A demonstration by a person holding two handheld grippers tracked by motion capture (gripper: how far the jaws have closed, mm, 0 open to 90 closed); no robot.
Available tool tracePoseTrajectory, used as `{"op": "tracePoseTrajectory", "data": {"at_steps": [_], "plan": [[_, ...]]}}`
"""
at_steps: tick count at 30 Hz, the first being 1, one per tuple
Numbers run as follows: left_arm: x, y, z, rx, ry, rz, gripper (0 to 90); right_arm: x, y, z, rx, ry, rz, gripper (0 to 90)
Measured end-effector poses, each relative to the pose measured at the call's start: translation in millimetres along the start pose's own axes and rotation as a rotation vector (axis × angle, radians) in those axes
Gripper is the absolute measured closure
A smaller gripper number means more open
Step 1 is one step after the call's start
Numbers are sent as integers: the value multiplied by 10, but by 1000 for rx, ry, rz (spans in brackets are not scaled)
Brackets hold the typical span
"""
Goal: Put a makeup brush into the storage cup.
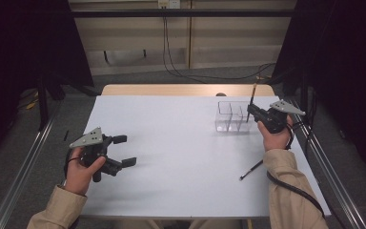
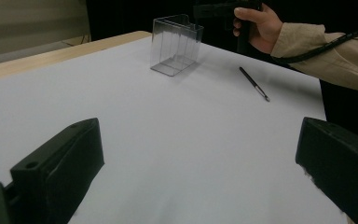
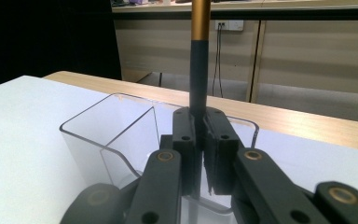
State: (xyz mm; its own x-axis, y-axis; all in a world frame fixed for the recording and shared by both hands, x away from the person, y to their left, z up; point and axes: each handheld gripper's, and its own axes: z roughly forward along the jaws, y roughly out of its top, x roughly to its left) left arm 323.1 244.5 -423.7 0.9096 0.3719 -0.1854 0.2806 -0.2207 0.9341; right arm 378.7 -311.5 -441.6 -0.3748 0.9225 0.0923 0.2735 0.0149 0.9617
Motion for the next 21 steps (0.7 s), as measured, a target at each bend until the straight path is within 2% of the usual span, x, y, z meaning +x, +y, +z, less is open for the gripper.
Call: {"op": "tracePoseTrajectory", "data": {"at_steps": [21], "plan": [[-1, 1, 0, 2, 0, 0, 8, -20, -44, -17, 19, -8, -3, 834]]}}
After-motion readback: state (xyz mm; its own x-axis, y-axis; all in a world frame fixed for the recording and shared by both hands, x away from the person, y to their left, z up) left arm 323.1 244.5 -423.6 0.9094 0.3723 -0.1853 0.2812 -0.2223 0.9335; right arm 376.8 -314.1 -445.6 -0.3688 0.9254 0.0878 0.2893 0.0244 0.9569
